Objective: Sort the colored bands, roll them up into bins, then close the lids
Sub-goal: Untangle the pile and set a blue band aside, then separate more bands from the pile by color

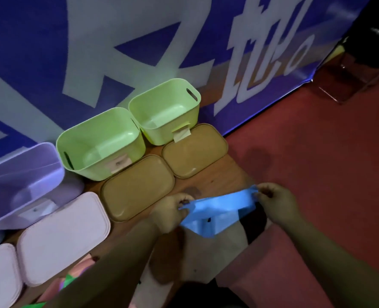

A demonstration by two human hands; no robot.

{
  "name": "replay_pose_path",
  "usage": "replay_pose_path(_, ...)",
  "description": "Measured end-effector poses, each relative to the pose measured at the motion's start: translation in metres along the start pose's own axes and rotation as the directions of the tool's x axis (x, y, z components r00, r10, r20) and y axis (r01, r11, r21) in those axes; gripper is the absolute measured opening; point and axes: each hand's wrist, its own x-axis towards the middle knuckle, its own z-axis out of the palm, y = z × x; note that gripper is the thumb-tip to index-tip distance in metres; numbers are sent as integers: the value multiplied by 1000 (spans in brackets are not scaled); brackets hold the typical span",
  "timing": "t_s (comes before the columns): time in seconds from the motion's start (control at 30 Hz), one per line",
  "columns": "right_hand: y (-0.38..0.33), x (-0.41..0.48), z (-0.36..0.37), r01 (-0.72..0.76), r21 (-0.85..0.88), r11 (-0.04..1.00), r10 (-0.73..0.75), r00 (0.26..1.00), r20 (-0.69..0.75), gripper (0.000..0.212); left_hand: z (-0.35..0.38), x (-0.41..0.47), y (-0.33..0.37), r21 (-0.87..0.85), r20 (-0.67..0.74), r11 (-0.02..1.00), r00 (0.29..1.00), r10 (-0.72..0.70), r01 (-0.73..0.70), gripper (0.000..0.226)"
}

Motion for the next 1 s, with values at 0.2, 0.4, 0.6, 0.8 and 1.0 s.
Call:
replay_pose_path(0.2, -5, -16, 6, 34, -226, 973, -21, 998, 59, 36, -6, -16, -4, 117, -60, 993, 998, 21, -14, 35)
replay_pose_path(0.4, -36, -42, 41, 210, -282, 936, -180, 975, 129, 31, -31, -80, -26, 136, -148, 991, 989, 28, -8, 26)
replay_pose_path(0.6, -79, -73, 106, 393, -212, 895, -306, 885, 351, 36, -56, -162, -72, 144, -382, 984, 923, -43, 105, 33)
replay_pose_path(0.8, -123, -122, 164, 554, -145, 820, -395, 731, 557, 35, -69, -238, -112, 79, -522, 972, 840, -149, 222, 34)
replay_pose_path(1.0, -156, -169, 211, 646, -69, 760, -456, 607, 651, 34, -68, -289, -154, -17, -548, 956, 797, -253, 292, 38)
